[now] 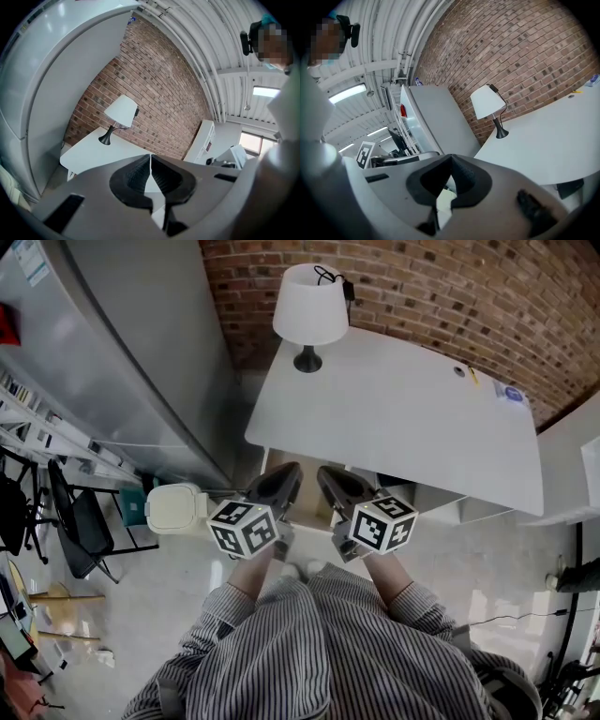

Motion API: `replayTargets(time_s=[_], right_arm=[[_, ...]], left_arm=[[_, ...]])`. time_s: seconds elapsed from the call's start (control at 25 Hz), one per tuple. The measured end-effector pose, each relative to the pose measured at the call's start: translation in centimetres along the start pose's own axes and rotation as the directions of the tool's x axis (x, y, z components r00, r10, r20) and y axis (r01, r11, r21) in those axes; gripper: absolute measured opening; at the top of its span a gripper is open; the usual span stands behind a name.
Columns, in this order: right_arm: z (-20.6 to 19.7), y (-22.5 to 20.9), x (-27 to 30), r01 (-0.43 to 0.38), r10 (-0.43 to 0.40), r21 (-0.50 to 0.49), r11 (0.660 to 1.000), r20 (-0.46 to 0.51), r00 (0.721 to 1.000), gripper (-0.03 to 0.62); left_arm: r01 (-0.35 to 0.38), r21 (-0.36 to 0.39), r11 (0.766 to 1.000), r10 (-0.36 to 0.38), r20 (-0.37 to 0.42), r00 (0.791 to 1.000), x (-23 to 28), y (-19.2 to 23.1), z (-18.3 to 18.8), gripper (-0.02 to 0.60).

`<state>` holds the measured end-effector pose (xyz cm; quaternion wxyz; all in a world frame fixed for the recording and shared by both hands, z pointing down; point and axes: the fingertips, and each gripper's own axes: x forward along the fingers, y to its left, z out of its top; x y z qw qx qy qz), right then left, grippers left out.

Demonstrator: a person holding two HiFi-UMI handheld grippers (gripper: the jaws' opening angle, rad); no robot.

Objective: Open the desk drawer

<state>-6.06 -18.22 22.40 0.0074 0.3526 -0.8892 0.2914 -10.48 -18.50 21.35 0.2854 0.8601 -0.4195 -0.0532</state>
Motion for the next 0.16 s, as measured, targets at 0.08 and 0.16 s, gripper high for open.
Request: replayTargets(time_s=[0.08, 0.16], right_arm=[[-0.11, 0.28, -0.06, 0.001, -0.001, -0.003, 1.0, 0.001, 1.0, 0.017], [-0.3, 0.55, -0.06, 0.003, -0.003, -0.007, 1.0, 0.001, 1.0, 0.017]], left_arm=[[0.002, 0.003, 1.0, -0.002, -0.003, 1.0, -0.18, -0.06, -0.05, 0.018], [0.001, 0.01, 1.0, -0.001, -0.009, 1.0, -0.34, -0.04, -0.14, 0.018]])
